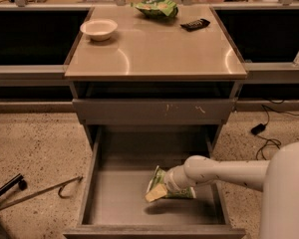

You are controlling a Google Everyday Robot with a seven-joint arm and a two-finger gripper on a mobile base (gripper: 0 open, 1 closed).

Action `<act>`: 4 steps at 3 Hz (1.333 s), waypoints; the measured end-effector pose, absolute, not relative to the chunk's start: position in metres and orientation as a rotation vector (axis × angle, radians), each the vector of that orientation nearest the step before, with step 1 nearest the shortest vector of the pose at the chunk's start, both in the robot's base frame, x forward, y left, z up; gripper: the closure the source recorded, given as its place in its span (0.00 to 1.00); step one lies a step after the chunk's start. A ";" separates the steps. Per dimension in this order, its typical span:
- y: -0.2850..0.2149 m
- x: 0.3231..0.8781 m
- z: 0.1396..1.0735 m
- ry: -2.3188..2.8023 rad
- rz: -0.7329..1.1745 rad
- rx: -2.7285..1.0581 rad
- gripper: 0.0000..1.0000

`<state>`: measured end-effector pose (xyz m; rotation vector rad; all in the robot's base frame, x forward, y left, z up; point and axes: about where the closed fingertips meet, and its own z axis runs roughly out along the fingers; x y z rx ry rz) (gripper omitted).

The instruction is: Pick green jalapeno chip bag from middle drawer and place on counter

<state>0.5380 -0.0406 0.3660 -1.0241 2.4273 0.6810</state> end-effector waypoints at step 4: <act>-0.030 0.534 0.357 2.457 0.703 -1.034 0.65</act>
Offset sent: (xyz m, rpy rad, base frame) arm -0.0032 0.0091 -0.0161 -0.0045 0.0321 0.0082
